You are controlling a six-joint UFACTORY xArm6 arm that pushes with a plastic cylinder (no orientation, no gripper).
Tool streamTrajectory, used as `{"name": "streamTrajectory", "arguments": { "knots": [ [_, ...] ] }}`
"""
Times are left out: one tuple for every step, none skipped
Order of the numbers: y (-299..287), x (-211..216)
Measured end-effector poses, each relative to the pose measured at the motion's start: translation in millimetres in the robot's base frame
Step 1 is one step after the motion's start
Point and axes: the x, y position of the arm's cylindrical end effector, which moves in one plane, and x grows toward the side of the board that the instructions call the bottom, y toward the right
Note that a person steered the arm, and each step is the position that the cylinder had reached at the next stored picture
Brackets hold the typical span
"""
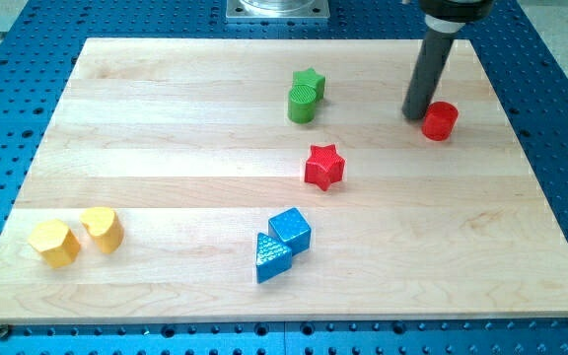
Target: Push the red star closely to the red circle
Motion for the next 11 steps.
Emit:
{"name": "streamTrajectory", "arguments": {
  "knots": [
    [-105,20],
    [-178,82],
    [-197,137],
    [-162,136],
    [-134,100],
    [-85,84],
    [-56,86],
    [-81,105],
    [-79,128],
    [-50,122],
    [-22,106]
  ]
}}
